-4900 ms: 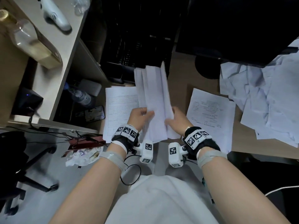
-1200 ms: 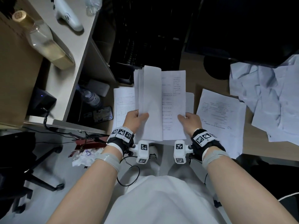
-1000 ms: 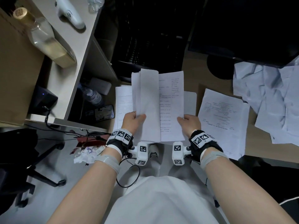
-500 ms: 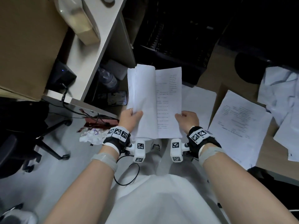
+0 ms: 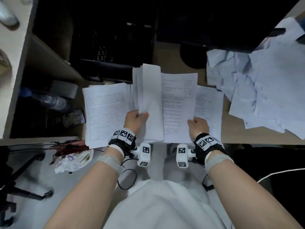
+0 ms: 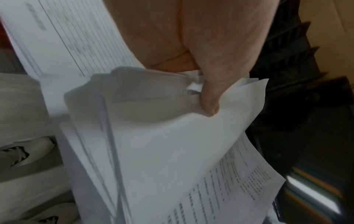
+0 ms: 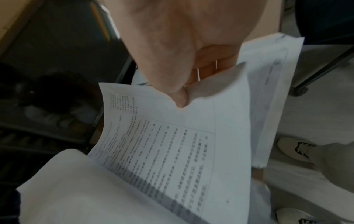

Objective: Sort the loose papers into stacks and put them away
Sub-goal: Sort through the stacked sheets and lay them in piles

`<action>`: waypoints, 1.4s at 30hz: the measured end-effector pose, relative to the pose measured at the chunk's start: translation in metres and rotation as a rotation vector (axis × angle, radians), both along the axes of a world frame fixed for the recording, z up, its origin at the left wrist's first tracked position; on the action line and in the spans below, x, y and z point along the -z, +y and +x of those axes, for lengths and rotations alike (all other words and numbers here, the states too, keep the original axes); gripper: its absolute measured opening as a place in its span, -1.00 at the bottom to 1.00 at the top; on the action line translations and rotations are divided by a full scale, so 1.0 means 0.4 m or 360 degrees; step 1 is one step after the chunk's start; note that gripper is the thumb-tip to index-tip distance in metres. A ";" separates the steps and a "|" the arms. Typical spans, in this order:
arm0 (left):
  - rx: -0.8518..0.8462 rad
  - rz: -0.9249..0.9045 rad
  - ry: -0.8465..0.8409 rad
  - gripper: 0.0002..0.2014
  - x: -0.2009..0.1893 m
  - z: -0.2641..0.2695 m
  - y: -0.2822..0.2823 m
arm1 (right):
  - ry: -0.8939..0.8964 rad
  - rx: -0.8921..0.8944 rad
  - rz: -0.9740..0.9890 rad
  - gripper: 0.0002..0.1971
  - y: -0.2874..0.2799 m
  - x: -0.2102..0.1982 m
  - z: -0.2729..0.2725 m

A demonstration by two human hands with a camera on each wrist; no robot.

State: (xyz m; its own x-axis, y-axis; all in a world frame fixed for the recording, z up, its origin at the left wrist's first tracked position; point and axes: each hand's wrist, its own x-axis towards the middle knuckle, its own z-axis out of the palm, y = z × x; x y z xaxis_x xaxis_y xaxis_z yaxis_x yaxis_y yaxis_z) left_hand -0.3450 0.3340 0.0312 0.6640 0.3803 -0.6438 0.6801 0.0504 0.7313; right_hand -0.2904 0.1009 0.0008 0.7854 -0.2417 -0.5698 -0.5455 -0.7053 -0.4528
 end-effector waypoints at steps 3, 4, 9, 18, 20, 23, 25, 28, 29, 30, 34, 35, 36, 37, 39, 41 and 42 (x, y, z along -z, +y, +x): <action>0.0050 -0.0065 0.0025 -0.74 0.019 0.041 -0.081 | 0.0050 0.0072 -0.0057 -0.61 -0.104 0.015 0.021; 0.0077 -0.0040 0.0050 -0.63 0.031 0.053 -0.101 | 0.0072 0.0066 -0.0076 -0.65 -0.137 0.021 0.031; 0.0132 0.0151 0.0101 -0.73 0.059 0.093 -0.177 | 0.0353 -0.0030 -0.0225 -0.64 -0.277 0.083 0.076; -0.0033 0.0196 0.0134 -0.57 0.020 0.104 -0.248 | 0.0153 -0.0056 -0.0177 -0.32 -0.250 0.069 0.134; -0.0071 0.0107 0.0095 -0.58 0.013 0.101 -0.251 | 0.0097 -0.0087 0.0395 -0.48 -0.210 0.047 0.159; -0.0166 0.0001 0.0017 -0.63 -0.001 0.098 -0.243 | 0.0211 -0.0286 0.1016 -0.62 -0.132 -0.012 0.188; -0.0180 0.0060 -0.0034 -0.62 -0.018 0.095 -0.238 | 0.0269 -0.0428 0.1175 -0.56 -0.086 -0.055 0.198; -0.0182 0.0218 -0.0090 -0.57 -0.048 0.083 -0.224 | 0.0301 -0.0590 0.1167 -0.48 -0.051 -0.086 0.200; -0.0189 0.0260 -0.0093 -0.56 -0.054 0.075 -0.216 | 0.0276 -0.0659 0.1112 -0.52 -0.047 -0.083 0.198; -0.0201 0.0297 -0.0097 -0.56 -0.059 0.067 -0.205 | 0.0219 -0.0707 0.1021 -0.60 -0.044 -0.075 0.197; -0.0303 0.0333 -0.0130 -0.61 -0.073 0.014 -0.160 | 0.0033 -0.0760 0.0560 -0.70 -0.033 -0.032 0.192; -0.0347 0.0322 -0.0134 -0.64 -0.074 -0.001 -0.149 | 0.0058 -0.0783 0.0515 -0.72 -0.024 -0.024 0.184; -0.0381 0.0335 -0.0144 -0.66 -0.074 -0.013 -0.139 | 0.0090 -0.0803 0.0494 -0.75 -0.011 -0.022 0.174; -0.0391 0.0358 -0.0137 -0.64 -0.070 -0.027 -0.127 | 0.0119 -0.0797 0.0485 -0.76 0.003 -0.016 0.165; -0.0391 0.0361 -0.0100 -0.57 -0.065 -0.049 -0.096 | 0.0148 -0.0771 0.0484 -0.78 0.033 -0.012 0.145; -0.0379 0.0362 -0.0063 -0.55 -0.063 -0.069 -0.057 | 0.0167 -0.0760 0.0479 -0.81 0.065 -0.007 0.126; -0.0358 0.0364 -0.0048 -0.55 -0.062 -0.080 -0.035 | 0.0189 -0.0747 0.0482 -0.82 0.081 -0.003 0.116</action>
